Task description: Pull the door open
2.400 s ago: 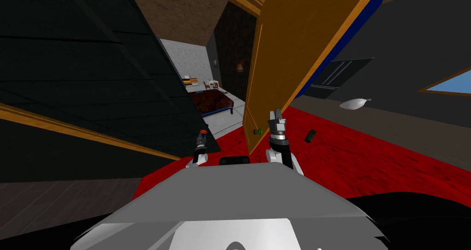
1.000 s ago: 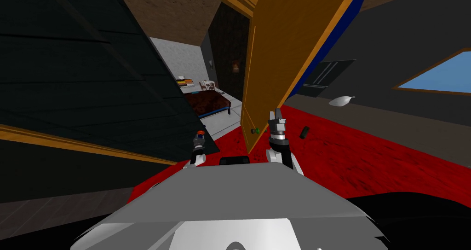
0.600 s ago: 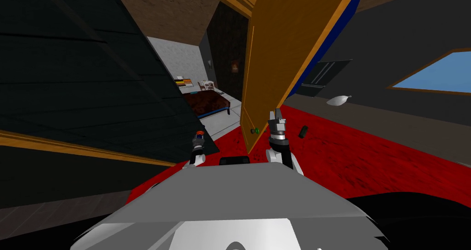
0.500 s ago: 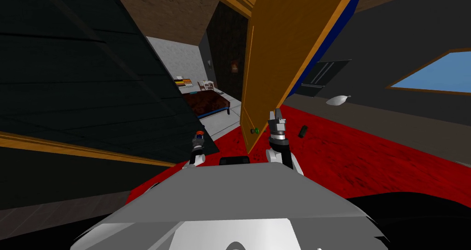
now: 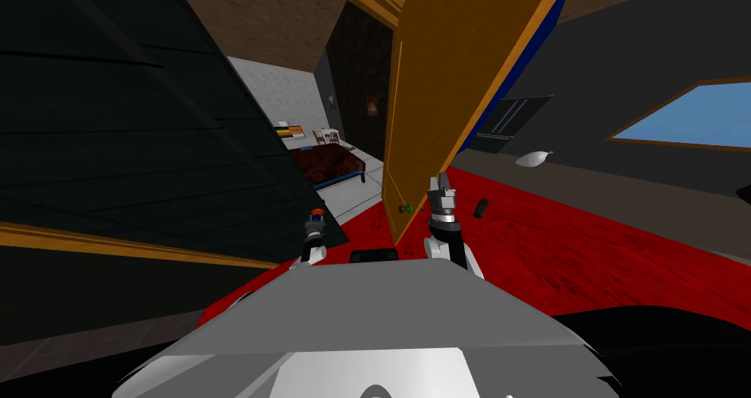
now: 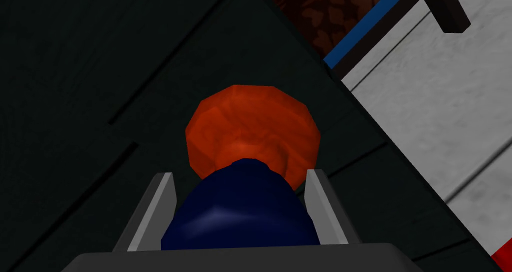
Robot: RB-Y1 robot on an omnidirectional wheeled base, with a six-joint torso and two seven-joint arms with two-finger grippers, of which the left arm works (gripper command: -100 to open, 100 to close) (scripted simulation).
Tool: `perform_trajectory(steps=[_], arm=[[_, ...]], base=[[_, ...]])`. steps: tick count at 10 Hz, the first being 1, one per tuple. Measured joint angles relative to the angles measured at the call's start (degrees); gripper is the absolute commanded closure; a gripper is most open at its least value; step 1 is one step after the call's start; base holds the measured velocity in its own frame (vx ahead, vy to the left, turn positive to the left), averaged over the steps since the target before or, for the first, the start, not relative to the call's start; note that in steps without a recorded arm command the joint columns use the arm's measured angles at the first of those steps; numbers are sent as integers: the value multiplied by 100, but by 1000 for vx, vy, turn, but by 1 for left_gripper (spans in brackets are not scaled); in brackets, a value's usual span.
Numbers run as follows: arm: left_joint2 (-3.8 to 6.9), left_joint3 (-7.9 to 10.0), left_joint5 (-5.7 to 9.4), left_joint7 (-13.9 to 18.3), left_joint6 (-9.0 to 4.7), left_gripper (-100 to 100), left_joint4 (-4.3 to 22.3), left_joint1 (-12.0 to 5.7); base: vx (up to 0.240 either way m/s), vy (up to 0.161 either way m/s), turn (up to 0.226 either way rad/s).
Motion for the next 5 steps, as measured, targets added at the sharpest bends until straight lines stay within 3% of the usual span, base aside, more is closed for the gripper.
perform_trajectory(steps=[5], arm=[[54,5,68,703,-32,100,53,-2]], base=[[15,3,-32]])
